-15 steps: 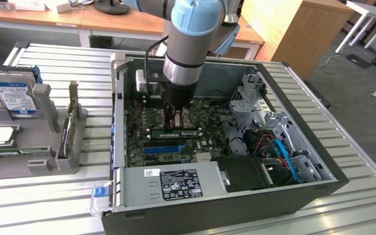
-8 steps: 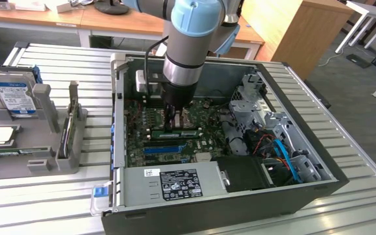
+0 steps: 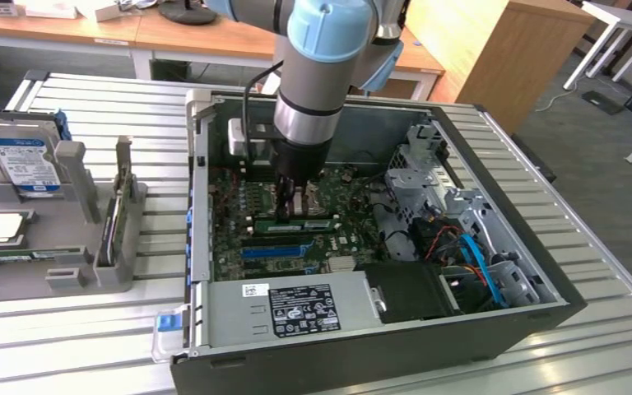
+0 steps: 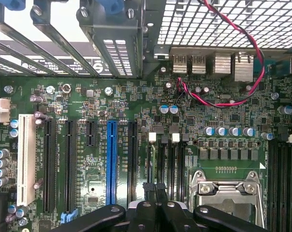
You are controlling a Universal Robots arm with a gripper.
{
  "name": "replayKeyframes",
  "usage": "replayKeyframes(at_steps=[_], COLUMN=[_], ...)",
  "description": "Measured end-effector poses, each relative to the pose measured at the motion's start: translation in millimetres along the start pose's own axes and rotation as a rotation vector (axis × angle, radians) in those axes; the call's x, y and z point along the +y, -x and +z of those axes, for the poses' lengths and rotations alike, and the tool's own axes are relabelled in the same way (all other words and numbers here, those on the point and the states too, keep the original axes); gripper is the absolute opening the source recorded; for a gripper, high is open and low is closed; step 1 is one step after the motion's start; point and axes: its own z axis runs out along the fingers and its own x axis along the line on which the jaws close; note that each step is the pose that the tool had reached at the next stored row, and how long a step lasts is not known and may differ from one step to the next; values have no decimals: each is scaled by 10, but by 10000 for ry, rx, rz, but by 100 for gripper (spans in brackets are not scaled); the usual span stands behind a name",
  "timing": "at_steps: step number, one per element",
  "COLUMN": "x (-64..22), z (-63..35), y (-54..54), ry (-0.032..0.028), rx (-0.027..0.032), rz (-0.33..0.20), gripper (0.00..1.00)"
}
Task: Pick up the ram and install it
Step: 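Press down the ram until it locks into place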
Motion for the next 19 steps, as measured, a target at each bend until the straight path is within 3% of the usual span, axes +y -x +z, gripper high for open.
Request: replayKeyframes(at_steps=[19], x=[0], z=[20], y=[-1], ry=[0], rx=[2], rz=[0], gripper=[11])
